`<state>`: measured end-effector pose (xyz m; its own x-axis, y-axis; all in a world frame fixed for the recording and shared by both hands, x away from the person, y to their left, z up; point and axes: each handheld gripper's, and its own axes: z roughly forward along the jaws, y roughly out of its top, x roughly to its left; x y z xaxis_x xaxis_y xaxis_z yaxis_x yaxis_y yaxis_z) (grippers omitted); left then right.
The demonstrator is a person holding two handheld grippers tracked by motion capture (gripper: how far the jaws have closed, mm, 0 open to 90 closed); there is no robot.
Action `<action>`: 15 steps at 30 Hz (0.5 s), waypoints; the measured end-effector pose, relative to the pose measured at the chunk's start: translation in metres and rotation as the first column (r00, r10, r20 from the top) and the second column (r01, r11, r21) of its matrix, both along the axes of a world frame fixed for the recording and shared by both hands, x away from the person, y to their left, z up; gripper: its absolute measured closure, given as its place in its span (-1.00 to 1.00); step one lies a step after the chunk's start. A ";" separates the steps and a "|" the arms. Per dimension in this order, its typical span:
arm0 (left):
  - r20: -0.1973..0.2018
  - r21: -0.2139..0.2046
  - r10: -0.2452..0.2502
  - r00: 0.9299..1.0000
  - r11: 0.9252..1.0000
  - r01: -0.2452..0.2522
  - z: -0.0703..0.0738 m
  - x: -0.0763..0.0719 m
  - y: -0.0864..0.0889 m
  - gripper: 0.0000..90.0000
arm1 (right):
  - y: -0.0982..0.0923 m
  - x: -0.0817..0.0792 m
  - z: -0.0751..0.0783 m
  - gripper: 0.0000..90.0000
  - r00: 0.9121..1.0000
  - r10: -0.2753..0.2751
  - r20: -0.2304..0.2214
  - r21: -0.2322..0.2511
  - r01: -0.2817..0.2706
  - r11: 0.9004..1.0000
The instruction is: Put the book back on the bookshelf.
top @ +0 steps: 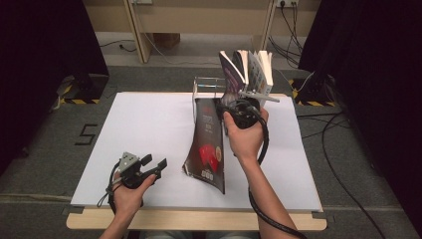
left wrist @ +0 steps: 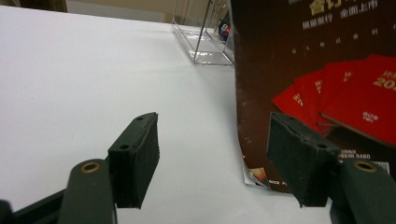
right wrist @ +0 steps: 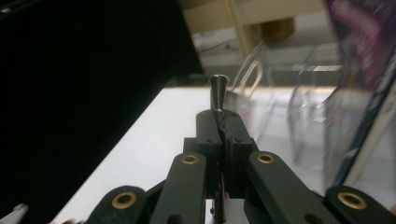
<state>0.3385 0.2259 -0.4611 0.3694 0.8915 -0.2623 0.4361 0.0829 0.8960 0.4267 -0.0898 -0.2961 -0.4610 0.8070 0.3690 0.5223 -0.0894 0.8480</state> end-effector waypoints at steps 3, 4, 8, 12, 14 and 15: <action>0.003 0.002 -0.003 1.000 1.000 0.003 0.000 0.000 -0.001 -0.24 | 0.000 0.003 0.006 0.96 1.000 -0.017 0.021 0.008 0.017 1.000; 0.005 0.001 -0.006 1.000 1.000 0.006 0.001 0.000 -0.002 -0.24 | 0.000 0.003 0.007 0.96 1.000 -0.015 0.019 0.017 0.015 1.000; 0.010 0.005 -0.011 1.000 1.000 0.011 0.002 0.000 -0.004 -0.22 | 0.002 0.006 0.010 0.96 0.999 -0.029 0.036 0.022 0.028 0.999; 0.009 0.003 -0.012 1.000 1.000 0.012 0.001 0.001 -0.004 -0.22 | 0.003 0.006 0.015 0.96 0.997 -0.047 0.060 0.021 0.045 0.999; 0.008 0.006 -0.014 1.000 1.000 0.014 0.001 0.001 -0.004 -0.21 | 0.003 0.007 0.017 0.96 0.997 -0.049 0.063 0.024 0.047 0.999; 0.008 0.004 -0.015 1.000 1.000 0.015 0.001 0.001 -0.005 -0.21 | 0.003 0.008 0.019 0.96 0.996 -0.055 0.069 0.022 0.053 0.998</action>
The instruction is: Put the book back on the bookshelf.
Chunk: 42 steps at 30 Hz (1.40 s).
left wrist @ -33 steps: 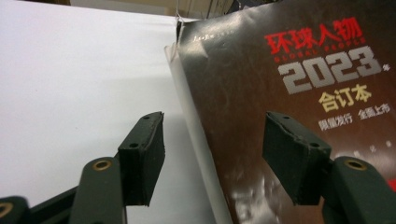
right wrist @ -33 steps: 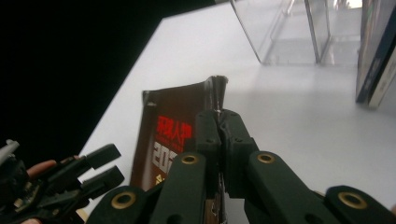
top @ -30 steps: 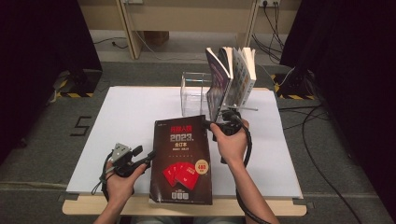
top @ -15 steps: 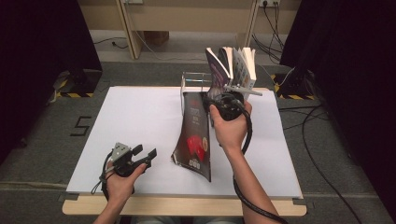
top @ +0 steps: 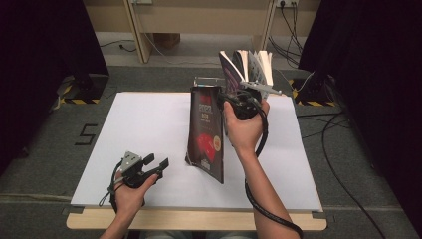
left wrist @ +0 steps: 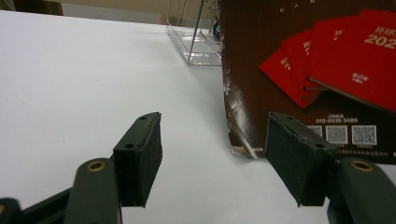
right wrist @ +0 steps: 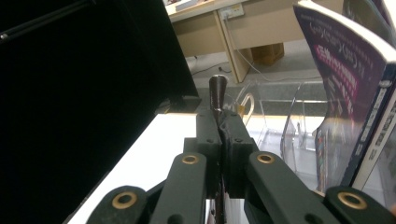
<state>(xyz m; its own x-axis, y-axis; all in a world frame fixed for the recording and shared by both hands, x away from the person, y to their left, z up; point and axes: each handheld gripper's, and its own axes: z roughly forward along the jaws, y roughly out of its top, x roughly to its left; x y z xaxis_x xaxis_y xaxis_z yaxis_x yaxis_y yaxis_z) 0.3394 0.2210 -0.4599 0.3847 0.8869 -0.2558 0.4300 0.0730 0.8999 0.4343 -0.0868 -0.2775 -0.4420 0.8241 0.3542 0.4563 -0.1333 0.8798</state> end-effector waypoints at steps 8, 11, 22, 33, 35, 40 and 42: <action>0.010 0.003 -0.013 1.000 1.000 0.013 0.004 0.002 -0.004 -0.20 | 0.000 0.006 0.009 0.96 0.999 -0.039 0.036 -0.007 0.039 0.999; 0.016 0.010 -0.030 0.999 1.000 0.029 0.009 0.004 -0.009 -0.20 | -0.001 0.009 0.010 0.96 0.998 -0.055 0.041 -0.010 0.056 0.998; 0.090 0.031 -0.111 0.990 0.994 0.109 0.053 0.022 -0.046 -0.17 | 0.000 0.014 0.010 0.96 0.993 -0.101 0.062 -0.018 0.102 0.995; 0.130 0.064 -0.210 0.969 0.977 0.203 0.087 0.035 -0.096 -0.18 | 0.006 0.018 0.004 0.96 0.992 -0.113 0.061 -0.034 0.115 0.993; 0.131 0.068 -0.218 0.967 0.975 0.211 0.094 0.039 -0.105 -0.19 | 0.007 0.018 0.003 0.96 0.991 -0.119 0.061 -0.041 0.122 0.992; 0.135 0.086 -0.246 0.960 0.968 0.235 0.106 0.051 -0.128 -0.20 | 0.010 0.018 0.001 0.96 0.991 -0.125 0.058 -0.045 0.127 0.991; 0.138 0.092 -0.248 0.959 0.967 0.237 0.110 0.055 -0.134 -0.21 | 0.011 0.017 0.001 0.96 0.991 -0.124 0.058 -0.048 0.127 0.991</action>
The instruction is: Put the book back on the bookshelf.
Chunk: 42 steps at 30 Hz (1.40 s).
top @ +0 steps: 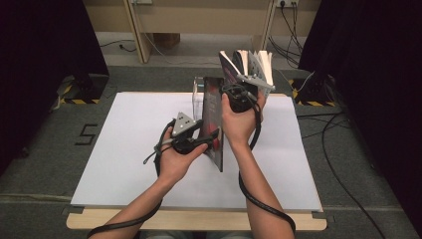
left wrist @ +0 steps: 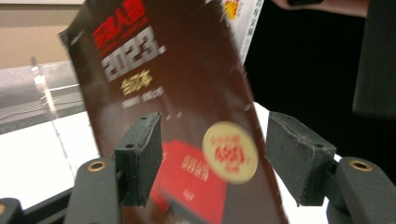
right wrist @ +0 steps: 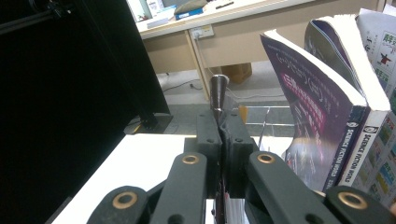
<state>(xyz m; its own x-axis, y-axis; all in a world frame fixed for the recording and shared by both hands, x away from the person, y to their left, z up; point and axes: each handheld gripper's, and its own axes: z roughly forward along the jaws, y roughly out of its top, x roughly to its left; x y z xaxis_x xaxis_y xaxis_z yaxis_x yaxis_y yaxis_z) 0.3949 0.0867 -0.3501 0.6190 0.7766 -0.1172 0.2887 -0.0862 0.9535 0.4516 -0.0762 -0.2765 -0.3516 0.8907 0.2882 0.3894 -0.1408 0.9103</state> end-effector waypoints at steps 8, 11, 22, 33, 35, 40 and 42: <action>0.017 0.021 0.007 1.000 1.000 -0.007 0.011 0.012 -0.015 -0.19 | 0.000 0.000 -0.001 0.96 1.000 0.001 0.001 -0.009 -0.001 1.000; 0.009 0.028 0.018 1.000 0.999 -0.018 0.011 0.015 -0.020 -0.18 | 0.000 0.000 -0.001 0.96 1.000 0.000 0.001 -0.012 0.000 1.000; 0.020 0.085 0.051 0.998 0.995 -0.053 0.009 0.021 -0.028 -0.05 | 0.006 -0.006 0.000 0.96 1.000 0.016 0.011 -0.036 -0.016 0.999; 0.046 0.094 0.095 0.994 0.991 -0.099 0.019 0.022 -0.032 0.30 | 0.013 -0.011 0.008 0.96 0.999 0.006 0.040 -0.037 -0.005 0.999; 0.046 0.096 0.101 0.994 0.990 -0.105 0.019 0.021 -0.032 0.39 | 0.013 -0.011 0.008 0.96 0.999 0.011 0.042 -0.037 -0.009 0.999; 0.049 0.083 0.142 0.989 0.986 -0.146 0.016 0.019 -0.026 0.64 | 0.017 -0.013 0.008 0.96 0.997 0.043 0.058 -0.041 -0.041 0.998; 0.043 0.070 0.164 0.986 0.984 -0.167 0.014 0.018 -0.022 0.76 | 0.019 -0.013 0.008 0.95 0.996 0.057 0.067 -0.057 -0.053 0.997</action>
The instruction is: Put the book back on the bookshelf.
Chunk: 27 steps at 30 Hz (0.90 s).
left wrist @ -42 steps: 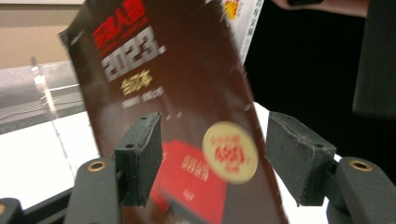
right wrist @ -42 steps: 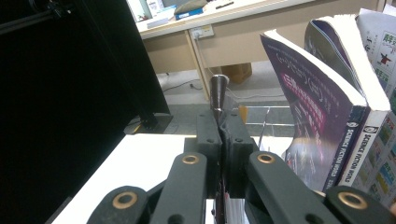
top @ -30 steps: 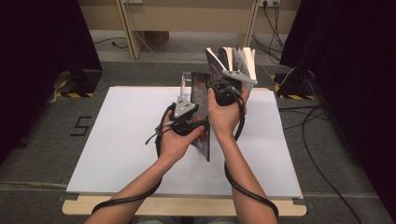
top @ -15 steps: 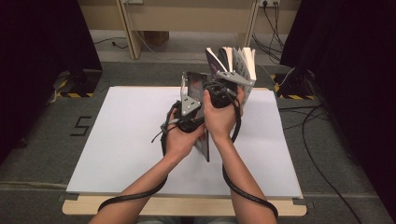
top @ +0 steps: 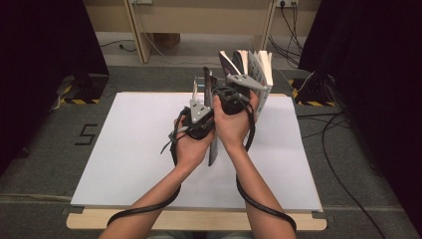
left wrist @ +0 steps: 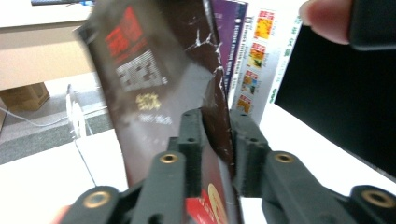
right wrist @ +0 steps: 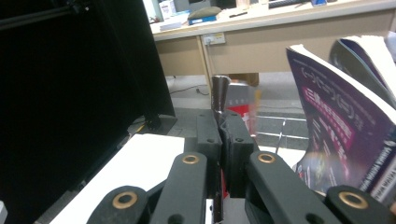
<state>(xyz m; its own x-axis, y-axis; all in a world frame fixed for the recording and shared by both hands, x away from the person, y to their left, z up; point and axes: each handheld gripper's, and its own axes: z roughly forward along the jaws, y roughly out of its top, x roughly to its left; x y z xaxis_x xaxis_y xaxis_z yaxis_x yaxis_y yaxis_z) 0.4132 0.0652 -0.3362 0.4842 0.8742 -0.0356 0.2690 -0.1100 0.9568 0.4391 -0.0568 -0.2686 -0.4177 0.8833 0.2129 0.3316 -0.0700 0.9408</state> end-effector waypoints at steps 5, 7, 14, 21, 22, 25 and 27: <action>-0.003 -0.031 0.027 1.000 0.999 -0.028 -0.006 0.001 0.011 0.92 | 0.006 0.003 -0.003 0.88 0.999 0.041 0.001 -0.018 -0.041 0.999; 0.000 -0.034 0.038 0.999 0.999 -0.038 -0.008 0.002 0.014 0.92 | 0.008 0.005 -0.004 0.81 0.998 0.062 0.002 -0.020 -0.062 0.998; 0.002 -0.074 0.051 0.999 0.996 -0.050 -0.009 0.003 0.027 0.93 | -0.003 -0.001 0.001 0.38 0.992 0.130 0.004 -0.010 -0.130 0.992; 0.008 -0.098 0.054 0.998 0.994 -0.053 -0.009 0.002 0.037 0.93 | -0.053 -0.018 -0.010 0.35 0.995 0.088 -0.035 -0.038 -0.089 0.995; 0.009 -0.102 0.057 0.998 0.993 -0.056 -0.008 0.002 0.039 0.93 | -0.065 -0.022 -0.015 0.35 0.997 0.068 -0.042 -0.055 -0.070 0.996; 0.011 -0.108 0.065 0.998 0.992 -0.064 -0.007 0.003 0.043 0.93 | -0.095 -0.030 -0.031 0.34 0.996 0.029 -0.088 -0.057 -0.034 0.998; 0.014 -0.110 0.070 0.997 0.992 -0.068 -0.005 0.004 0.045 0.93 | -0.111 -0.036 -0.043 0.34 0.993 0.005 -0.117 -0.068 -0.013 0.998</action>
<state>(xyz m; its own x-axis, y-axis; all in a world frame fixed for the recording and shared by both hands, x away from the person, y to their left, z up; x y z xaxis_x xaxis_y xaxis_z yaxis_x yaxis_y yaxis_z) 0.4177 0.1104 -0.3415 0.4244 0.8968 -0.1251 0.2556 0.0139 0.9667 0.4035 -0.1673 -0.3116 -0.4015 0.8939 0.1995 0.4393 -0.0031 0.8983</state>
